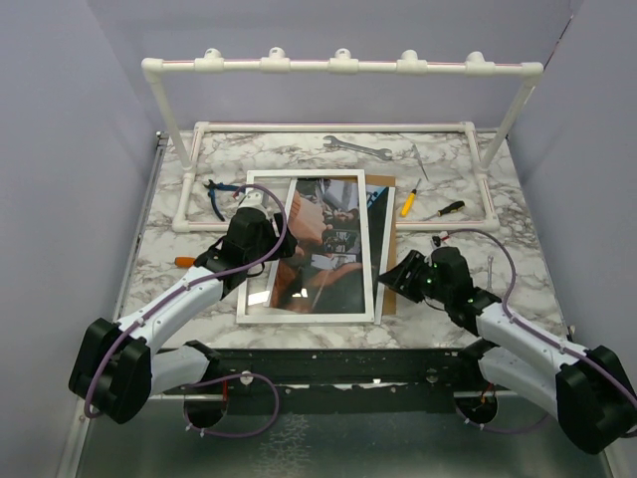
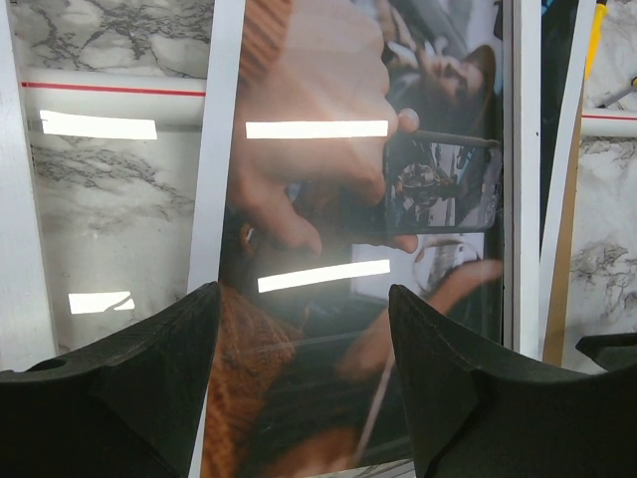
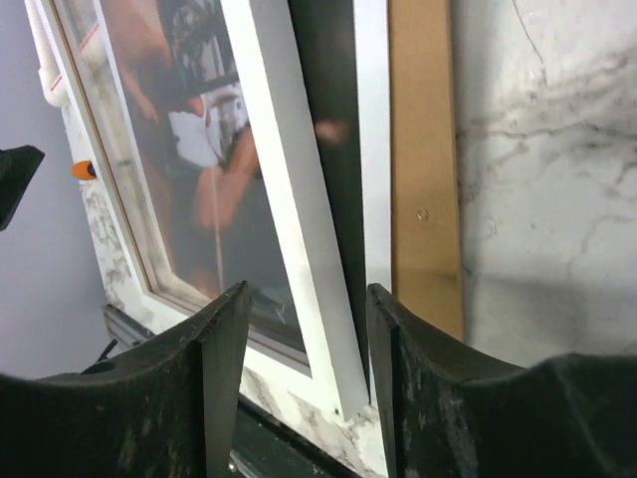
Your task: Take the photo out of the frame
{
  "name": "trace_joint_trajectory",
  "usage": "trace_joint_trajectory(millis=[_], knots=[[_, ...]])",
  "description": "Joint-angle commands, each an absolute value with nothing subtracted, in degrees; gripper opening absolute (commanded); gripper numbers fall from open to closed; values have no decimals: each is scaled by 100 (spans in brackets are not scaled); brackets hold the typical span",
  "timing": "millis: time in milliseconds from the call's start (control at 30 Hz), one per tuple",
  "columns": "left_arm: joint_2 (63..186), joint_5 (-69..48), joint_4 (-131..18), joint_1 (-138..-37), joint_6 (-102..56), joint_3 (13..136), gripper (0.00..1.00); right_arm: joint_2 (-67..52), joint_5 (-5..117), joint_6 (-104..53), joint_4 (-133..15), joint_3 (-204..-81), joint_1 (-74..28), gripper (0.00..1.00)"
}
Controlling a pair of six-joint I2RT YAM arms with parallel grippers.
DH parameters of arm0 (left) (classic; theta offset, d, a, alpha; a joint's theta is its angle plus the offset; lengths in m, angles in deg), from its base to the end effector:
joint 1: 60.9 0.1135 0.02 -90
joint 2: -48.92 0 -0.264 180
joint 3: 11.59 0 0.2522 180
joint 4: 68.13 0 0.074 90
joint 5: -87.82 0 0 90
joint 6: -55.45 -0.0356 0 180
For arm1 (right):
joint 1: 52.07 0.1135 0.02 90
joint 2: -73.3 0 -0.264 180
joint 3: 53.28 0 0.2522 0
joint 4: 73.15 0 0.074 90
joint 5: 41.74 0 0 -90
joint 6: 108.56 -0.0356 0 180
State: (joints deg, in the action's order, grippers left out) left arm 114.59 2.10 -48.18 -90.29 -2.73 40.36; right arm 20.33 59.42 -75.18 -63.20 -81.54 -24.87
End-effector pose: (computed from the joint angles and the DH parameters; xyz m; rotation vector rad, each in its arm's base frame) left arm 0.2168 -0.1191 0.2335 -0.0909 2.2040 -0.5302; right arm 0.1567 0.0883 0.1569 0.4815 2.3091 0.9963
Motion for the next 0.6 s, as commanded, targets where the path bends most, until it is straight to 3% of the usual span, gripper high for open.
trace_joint_trajectory(millis=[0, 367, 567], knots=[[11326, 213, -4697, -9043, -392, 4178, 69, 1722, 5641, -6881, -6004, -8556, -2687, 55], [11199, 267, -4614, -9051, -379, 4110, 69, 459, 6865, -6595, -7425, -8657, -3565, 55], [11243, 279, -4596, -9044, -404, 4139, 69, 121, 7237, -6175, -7279, -9251, -4344, 53]])
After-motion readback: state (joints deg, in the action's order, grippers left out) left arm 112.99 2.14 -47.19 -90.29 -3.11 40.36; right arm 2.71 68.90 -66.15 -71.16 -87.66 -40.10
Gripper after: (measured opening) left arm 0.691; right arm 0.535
